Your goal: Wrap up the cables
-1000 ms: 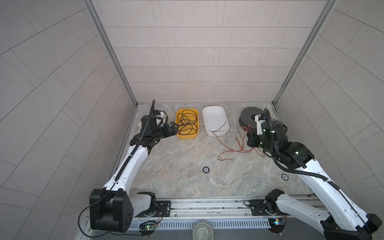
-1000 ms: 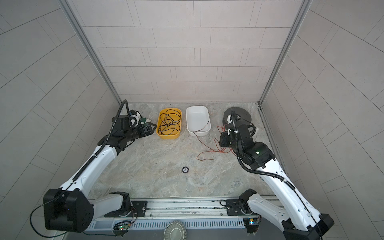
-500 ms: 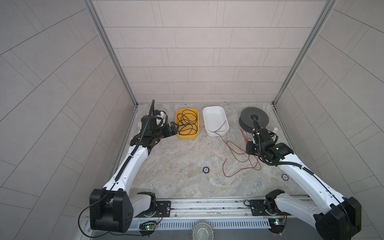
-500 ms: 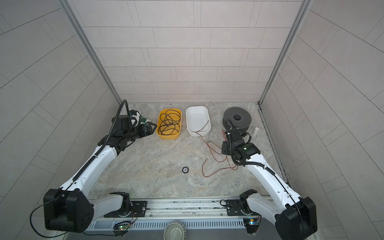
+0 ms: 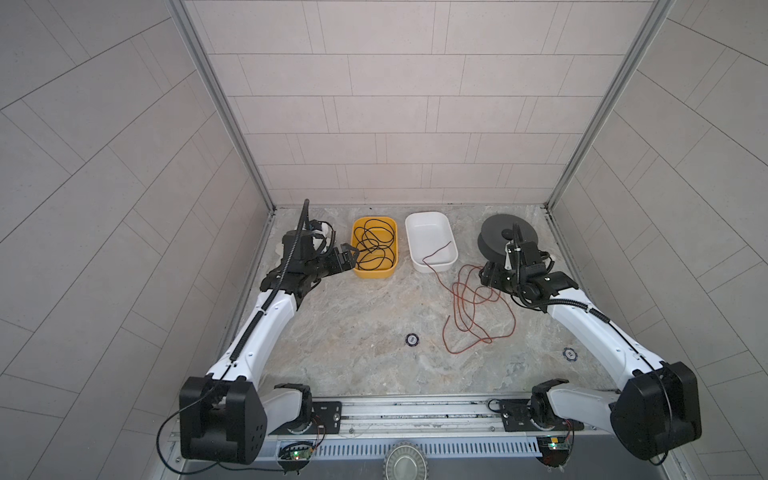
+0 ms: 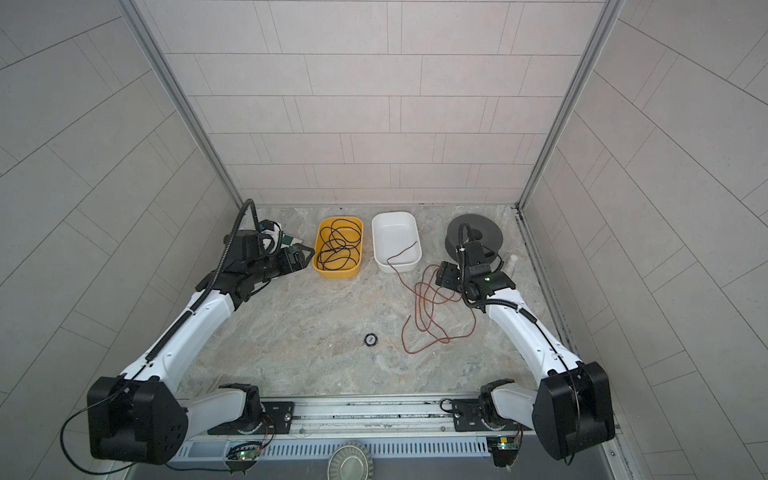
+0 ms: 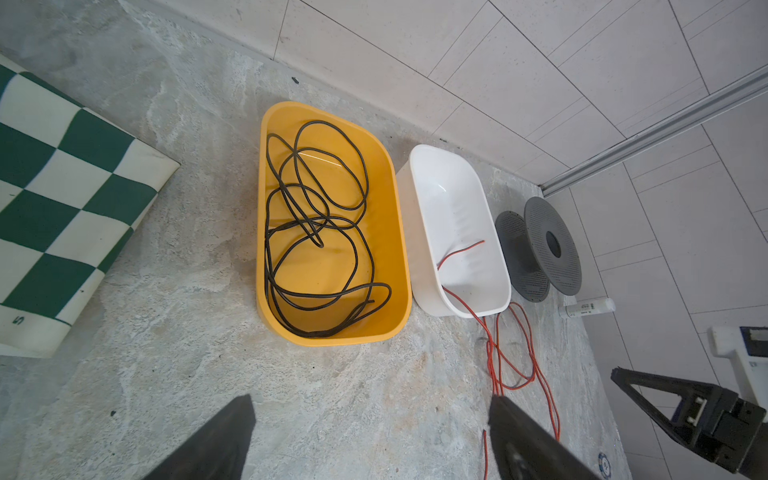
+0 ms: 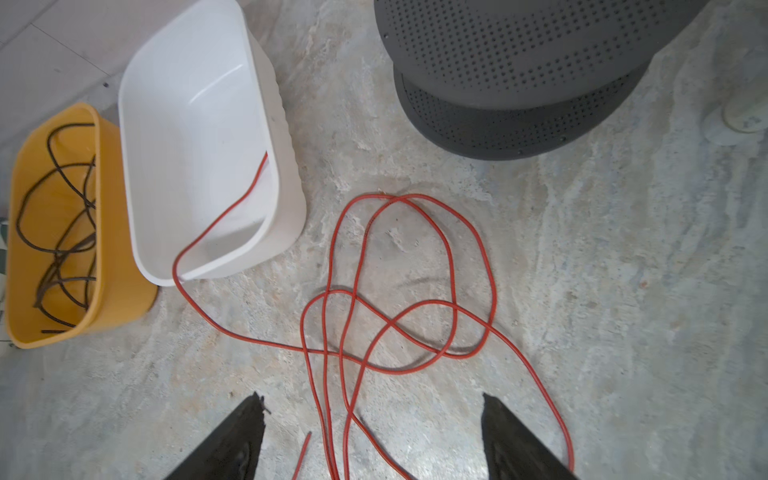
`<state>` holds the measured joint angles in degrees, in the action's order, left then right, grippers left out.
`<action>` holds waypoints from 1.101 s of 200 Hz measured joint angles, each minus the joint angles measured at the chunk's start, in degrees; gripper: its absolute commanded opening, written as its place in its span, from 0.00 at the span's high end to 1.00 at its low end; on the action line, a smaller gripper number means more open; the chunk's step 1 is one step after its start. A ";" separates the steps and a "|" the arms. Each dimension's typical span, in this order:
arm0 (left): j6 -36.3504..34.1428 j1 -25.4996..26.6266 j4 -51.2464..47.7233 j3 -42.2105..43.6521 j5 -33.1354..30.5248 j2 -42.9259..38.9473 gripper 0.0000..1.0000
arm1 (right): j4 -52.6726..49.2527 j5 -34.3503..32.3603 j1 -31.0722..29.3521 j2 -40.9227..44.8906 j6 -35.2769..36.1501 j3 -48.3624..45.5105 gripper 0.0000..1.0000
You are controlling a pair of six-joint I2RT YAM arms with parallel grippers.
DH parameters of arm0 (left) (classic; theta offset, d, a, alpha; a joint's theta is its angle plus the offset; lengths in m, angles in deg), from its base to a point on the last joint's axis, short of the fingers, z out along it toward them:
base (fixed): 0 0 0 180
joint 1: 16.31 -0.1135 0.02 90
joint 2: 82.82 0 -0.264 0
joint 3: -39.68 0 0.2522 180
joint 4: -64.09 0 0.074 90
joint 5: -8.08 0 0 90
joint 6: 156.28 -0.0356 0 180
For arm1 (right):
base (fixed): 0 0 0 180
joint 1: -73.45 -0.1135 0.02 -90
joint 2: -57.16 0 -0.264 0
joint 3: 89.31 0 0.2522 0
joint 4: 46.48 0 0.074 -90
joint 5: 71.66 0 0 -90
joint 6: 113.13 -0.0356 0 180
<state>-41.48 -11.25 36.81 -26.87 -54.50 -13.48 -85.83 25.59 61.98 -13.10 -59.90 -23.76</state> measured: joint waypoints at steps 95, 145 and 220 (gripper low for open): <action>1.38 0.02 -0.13 0.02 2.21 1.77 0.07 | 8.26 8.37 -9.01 -16.09 7.08 8.04 0.36; 2.67 0.02 -0.46 0.02 4.79 2.05 0.08 | 7.69 6.21 -14.49 -21.38 13.27 10.84 0.37; 4.87 0.02 -2.23 0.70 8.13 0.39 0.08 | 6.97 0.61 -16.09 -29.14 20.15 14.60 0.52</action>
<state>-36.61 -11.23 34.58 -26.17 -46.37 -13.09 -78.85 26.20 45.90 -42.23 -39.75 -9.16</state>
